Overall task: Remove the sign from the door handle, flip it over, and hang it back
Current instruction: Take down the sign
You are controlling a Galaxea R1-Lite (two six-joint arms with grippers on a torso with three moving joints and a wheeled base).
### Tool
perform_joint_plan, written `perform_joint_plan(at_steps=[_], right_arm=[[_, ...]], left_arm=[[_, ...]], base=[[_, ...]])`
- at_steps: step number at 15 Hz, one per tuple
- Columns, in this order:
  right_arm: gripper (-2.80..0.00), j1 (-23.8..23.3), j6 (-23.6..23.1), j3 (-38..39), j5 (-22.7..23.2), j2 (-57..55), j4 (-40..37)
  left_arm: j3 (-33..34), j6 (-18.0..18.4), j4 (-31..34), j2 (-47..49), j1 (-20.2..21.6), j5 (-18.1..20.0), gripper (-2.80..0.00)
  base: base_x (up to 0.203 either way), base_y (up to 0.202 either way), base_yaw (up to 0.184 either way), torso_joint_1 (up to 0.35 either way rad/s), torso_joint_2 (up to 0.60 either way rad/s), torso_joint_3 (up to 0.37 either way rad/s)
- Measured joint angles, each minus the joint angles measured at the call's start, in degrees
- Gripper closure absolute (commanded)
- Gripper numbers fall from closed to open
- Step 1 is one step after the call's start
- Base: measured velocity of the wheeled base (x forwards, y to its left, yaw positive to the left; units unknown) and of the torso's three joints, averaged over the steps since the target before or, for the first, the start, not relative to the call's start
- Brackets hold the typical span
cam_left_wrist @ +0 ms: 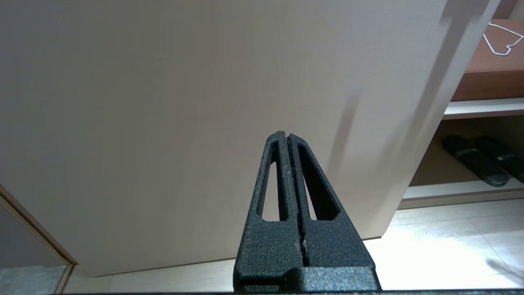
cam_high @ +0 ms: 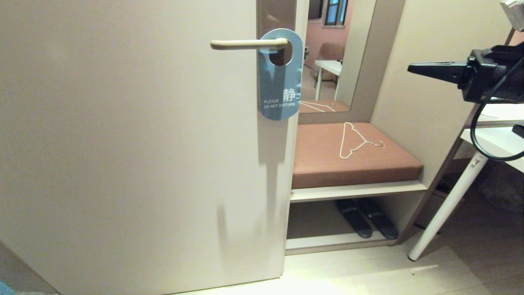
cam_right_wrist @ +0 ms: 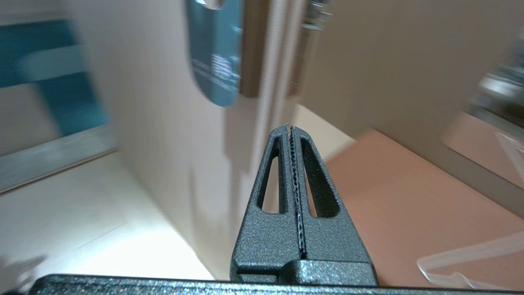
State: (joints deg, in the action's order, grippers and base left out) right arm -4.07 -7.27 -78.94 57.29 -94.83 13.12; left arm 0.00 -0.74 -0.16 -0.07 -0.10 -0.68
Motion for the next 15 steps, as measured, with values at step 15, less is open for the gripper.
perform_joint_plan(at_steps=[15], right_arm=[[0.00, 13.8, 0.1, -23.5, 8.3, -24.6, -0.1]], left_arm=[[0.0, 0.0, 0.0, 0.0, 0.0, 0.0, 0.00]], base=[[0.000, 0.000, 0.000, 0.000, 0.00, 0.000]])
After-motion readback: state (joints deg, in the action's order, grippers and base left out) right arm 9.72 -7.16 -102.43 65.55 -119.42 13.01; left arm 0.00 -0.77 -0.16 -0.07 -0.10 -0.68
